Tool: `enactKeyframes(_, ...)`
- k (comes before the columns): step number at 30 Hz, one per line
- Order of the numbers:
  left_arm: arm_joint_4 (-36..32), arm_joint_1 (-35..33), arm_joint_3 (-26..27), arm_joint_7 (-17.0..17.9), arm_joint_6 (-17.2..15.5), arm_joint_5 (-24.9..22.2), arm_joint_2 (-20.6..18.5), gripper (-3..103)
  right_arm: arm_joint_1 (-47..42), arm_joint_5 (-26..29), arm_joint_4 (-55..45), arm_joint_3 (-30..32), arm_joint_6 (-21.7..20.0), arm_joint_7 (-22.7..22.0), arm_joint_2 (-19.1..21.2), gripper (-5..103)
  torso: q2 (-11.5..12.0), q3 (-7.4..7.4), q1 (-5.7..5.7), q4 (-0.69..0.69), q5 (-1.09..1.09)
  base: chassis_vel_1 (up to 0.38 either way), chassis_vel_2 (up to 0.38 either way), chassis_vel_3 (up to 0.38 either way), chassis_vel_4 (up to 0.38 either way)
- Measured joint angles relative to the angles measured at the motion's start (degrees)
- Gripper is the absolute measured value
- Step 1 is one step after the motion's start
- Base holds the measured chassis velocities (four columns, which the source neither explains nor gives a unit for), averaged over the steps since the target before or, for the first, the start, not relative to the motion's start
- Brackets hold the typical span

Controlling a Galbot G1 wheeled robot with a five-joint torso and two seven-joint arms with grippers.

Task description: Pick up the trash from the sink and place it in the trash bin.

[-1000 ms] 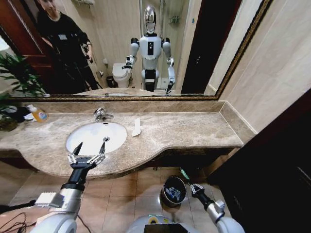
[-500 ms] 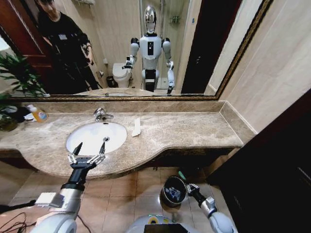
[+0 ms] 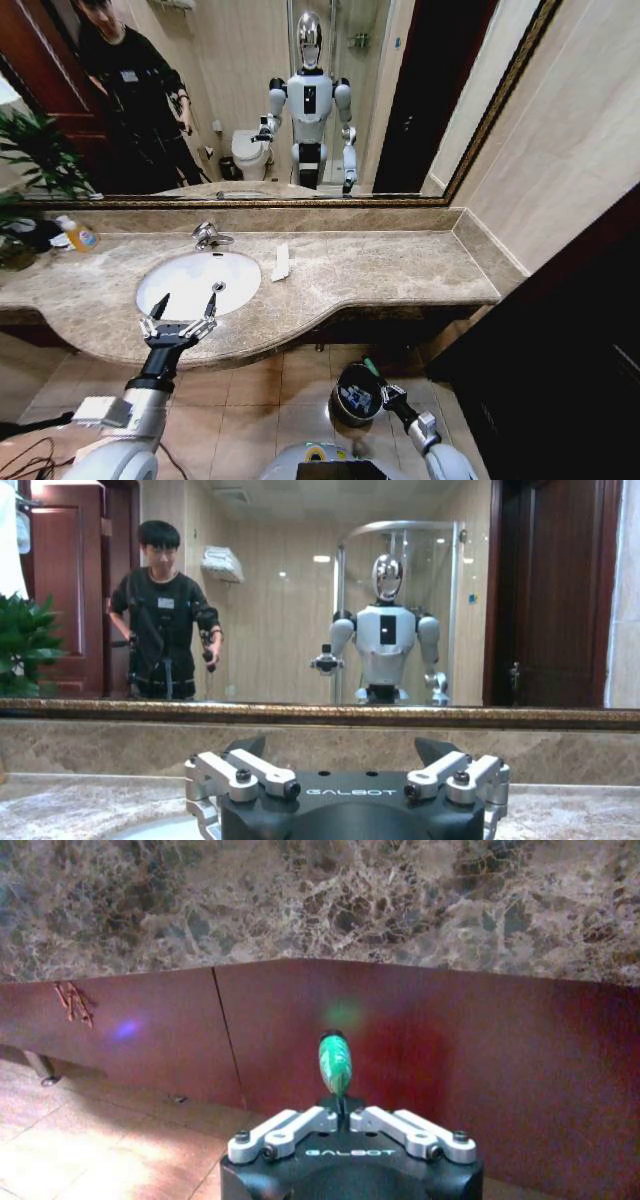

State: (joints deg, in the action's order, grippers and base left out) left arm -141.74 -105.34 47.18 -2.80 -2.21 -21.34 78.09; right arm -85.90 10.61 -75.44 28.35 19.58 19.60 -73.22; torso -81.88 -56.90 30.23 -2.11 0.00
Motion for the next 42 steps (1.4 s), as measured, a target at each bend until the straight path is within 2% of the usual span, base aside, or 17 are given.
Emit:
enactKeyframes(1, 0.0, 0.0, 0.0, 0.0, 0.0, 0.0, 0.0, 100, -0.1, 0.0, 0.0, -0.1, -0.1, 0.0, 0.2, 6, 0.0, 0.00, 0.00, 0.00, 0.00, 0.000, 0.000, 0.000, 0.000)
enactKeyframes(2, 0.0, 0.0, 0.0, 0.0, 0.0, 0.0, 0.0, 100, -0.1, 0.0, 0.0, -0.1, -0.1, 0.0, 0.2, 6, 0.0, 0.00, 0.00, 0.00, 0.00, 0.000, 0.000, 0.000, 0.000)
enactKeyframes(4, 0.0, 0.0, 0.0, 0.0, 0.0, 0.0, 0.0, 100, -0.2, -0.1, 0.0, -0.4, -0.1, -0.2, 0.6, 17, 0.0, 0.00, 0.00, 0.00, 0.00, 0.000, 0.000, 0.000, 0.000)
enactKeyframes(6, 0.0, 0.0, 0.0, 0.0, 0.0, 0.0, 0.0, 100, -0.2, -0.1, -0.1, -0.6, 0.0, -0.4, 0.7, 17, 0.0, 0.00, 0.00, 0.00, 0.00, 0.000, 0.000, 0.000, 0.000)
enactKeyframes(10, 0.0, 0.0, 0.0, 0.0, 0.0, 0.0, 0.0, 100, -0.9, 0.1, -1.0, -1.5, 0.0, -1.1, 1.3, 39, 0.0, 0.00, 0.00, 0.00, 0.00, 0.000, 0.000, 0.000, 0.000)
enactKeyframes(13, 0.0, 0.0, 0.0, 0.0, 0.0, 0.0, 0.0, 100, -1.0, 0.1, -1.1, -1.6, 0.0, -1.2, 1.3, 44, 0.0, 0.00, 0.00, 0.00, 0.00, 0.000, 0.000, 0.000, 0.000)
enactKeyframes(16, 0.0, 0.0, 0.0, 0.0, 0.0, 0.0, 0.0, 100, -1.1, 0.1, -1.2, -1.6, -0.1, -1.2, 1.3, 54, 0.0, 0.00, 0.00, 0.00, 0.00, 0.000, 0.000, 0.000, 0.000)
enactKeyframes(18, 0.0, 0.0, 0.0, 0.0, 0.0, 0.0, 0.0, 100, -1.3, 0.1, -1.5, -1.7, -0.1, -1.2, 1.3, 66, 0.0, 0.00, 0.00, 0.00, 0.00, 0.000, 0.000, 0.000, 0.000)
enactKeyframes(19, 0.0, 0.0, 0.0, 0.0, 0.0, 0.0, 0.0, 100, -1.3, 0.1, -1.5, -1.7, -0.1, -1.2, 1.3, 66, 0.0, 0.00, 0.00, 0.00, 0.00, 0.000, 0.000, 0.000, 0.000)
enactKeyframes(21, 0.0, 0.0, 0.0, 0.0, 0.0, 0.0, 0.0, 100, -1.5, 0.1, -1.8, -1.8, -0.1, -1.2, 1.3, 77, 0.0, 0.00, 0.00, 0.00, 0.00, 0.000, 0.000, 0.000, 0.000)
enactKeyframes(22, 0.0, 0.0, 0.0, 0.0, 0.0, 0.0, 0.0, 100, -1.5, 0.1, -1.8, -1.8, -0.1, -1.2, 1.3, 77, 0.0, 0.00, 0.00, 0.00, 0.00, 0.000, 0.000, 0.000, 0.000)
enactKeyframes(25, 0.0, 0.0, 0.0, 0.0, 0.0, 0.0, 0.0, 100, -1.7, 0.6, -2.1, -2.0, -0.2, -1.2, 1.4, 92, 0.0, 0.00, 0.00, 0.00, 0.00, 0.000, 0.000, 0.000, 0.000)
enactKeyframes(26, 0.0, 0.0, 0.0, 0.0, 0.0, 0.0, 0.0, 100, -1.7, 0.6, -2.1, -2.0, -0.2, -1.2, 1.4, 92, 0.0, 0.00, 0.00, 0.00, 0.00, 0.000, 0.000, 0.000, 0.000)
enactKeyframes(28, 0.0, 0.0, 0.0, 0.0, 0.0, 0.0, 0.0, 100, -1.8, 0.8, -2.2, -2.1, -0.2, -1.1, 1.5, 99, 0.0, 0.00, 0.00, 0.00, 0.00, 0.000, 0.000, 0.000, 0.000)
enactKeyframes(32, 0.0, 0.0, 0.0, 0.0, 0.0, 0.0, 0.0, 100, -2.0, 0.8, -2.4, -2.2, -0.2, -1.1, 1.6, 100, 0.0, 0.00, 0.00, 0.00, 0.00, 0.000, 0.000, 0.000, 0.000)
enactKeyframes(37, 0.0, 0.0, 0.0, 0.0, 0.0, 0.0, 0.0, 100, -4.6, 1.3, -7.5, -2.0, -0.1, -0.8, 2.7, 100, 0.0, 0.00, 0.00, 0.00, 0.00, 0.000, 0.000, 0.000, 0.000)
enactKeyframes(42, 0.0, 0.0, 0.0, 0.0, 0.0, 0.0, 0.0, 100, -8.8, 2.4, -15.0, 0.9, 1.9, 2.4, 3.4, 100, 0.0, 0.00, 0.00, -0.01, 0.00, 0.000, 0.000, 0.000, 0.000)
